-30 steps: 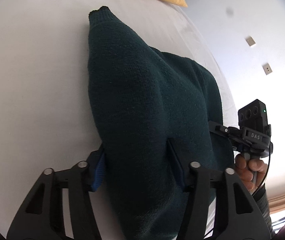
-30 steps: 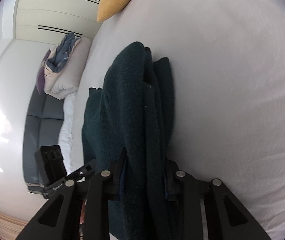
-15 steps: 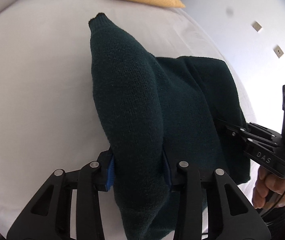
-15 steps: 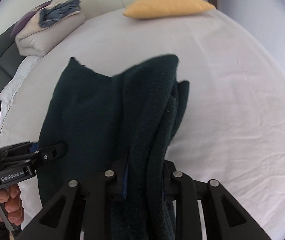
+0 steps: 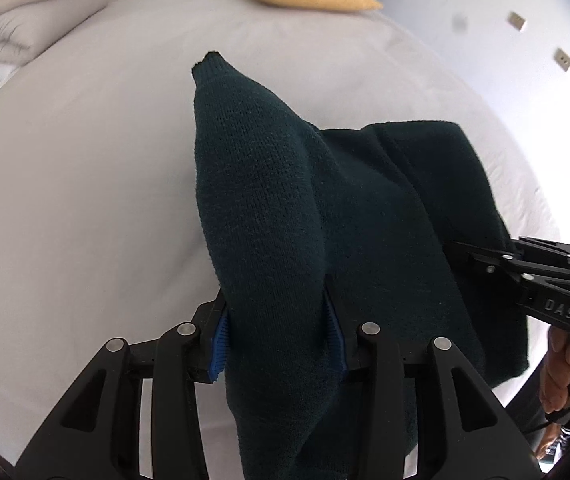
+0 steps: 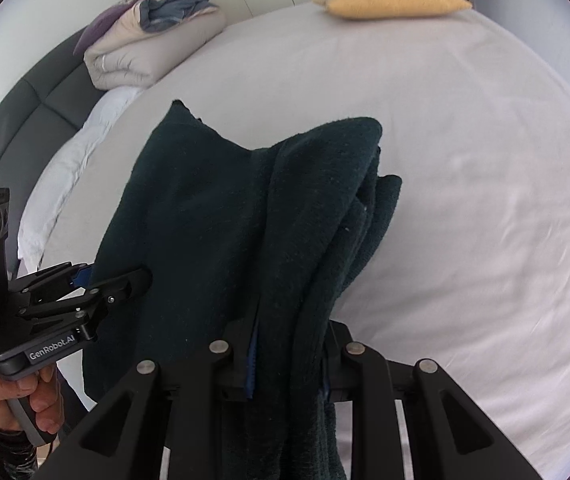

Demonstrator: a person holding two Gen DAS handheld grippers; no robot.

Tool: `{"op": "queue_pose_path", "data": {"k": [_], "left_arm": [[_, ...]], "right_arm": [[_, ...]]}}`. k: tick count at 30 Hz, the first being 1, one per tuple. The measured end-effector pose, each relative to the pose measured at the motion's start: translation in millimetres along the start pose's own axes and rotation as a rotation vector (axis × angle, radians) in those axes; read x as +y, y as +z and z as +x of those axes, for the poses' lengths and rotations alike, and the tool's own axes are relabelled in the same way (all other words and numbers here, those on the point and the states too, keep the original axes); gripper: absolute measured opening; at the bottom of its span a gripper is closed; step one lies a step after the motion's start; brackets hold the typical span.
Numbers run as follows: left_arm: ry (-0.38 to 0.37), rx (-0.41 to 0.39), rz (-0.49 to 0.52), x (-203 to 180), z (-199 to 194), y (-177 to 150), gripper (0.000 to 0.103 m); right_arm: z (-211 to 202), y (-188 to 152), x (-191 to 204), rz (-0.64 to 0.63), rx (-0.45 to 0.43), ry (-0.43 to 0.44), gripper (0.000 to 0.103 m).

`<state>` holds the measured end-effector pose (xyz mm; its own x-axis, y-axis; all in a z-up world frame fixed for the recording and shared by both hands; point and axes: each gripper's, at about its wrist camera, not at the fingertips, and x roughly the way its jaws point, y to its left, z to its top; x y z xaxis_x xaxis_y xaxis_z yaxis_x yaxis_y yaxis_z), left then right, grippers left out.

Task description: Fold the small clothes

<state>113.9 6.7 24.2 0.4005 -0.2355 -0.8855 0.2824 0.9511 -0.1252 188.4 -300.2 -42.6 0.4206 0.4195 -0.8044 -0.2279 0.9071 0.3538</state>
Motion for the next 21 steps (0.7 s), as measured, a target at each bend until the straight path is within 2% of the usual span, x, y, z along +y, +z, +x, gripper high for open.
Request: {"op": "queue_pose_path", "data": {"k": [2,4,8,15,18,21], "left_arm": [[0.011,0.015,-0.004,2.3,13.6,-11.0,0.041],[0.009,-0.014,-0.011,1.5,19.5,-14.8,0.043],[0.015,-0.033,-0.011,-1.9,18.0,-15.7,0.045],[0.018,-0.058,-0.03,16.0,20.3,-30.0,0.053],[0.03,-0.065,-0.034,21.5,16.9,-38.4,0.057],[0.033,-0.069,-0.046,23.6,15.9,-41.1,0.057]], "right_arm": [[18.0,-15.5,-1.2,0.019,0.033,-0.015,0.024],[30.0,-30.6,-7.0,0.046,0.038,-0.044,0.025],[35.3,-35.1,-28.9,0.144,0.034,0.027,0.027],[38.9,-34.5,-31.3,0.142,0.02,0.042,0.031],[31.2,-42.0,-50.1,0.154,0.01,0.063,0.032],[22.7,-45.9,-60.4,0.177,-0.012,0.072,0.04]]}}
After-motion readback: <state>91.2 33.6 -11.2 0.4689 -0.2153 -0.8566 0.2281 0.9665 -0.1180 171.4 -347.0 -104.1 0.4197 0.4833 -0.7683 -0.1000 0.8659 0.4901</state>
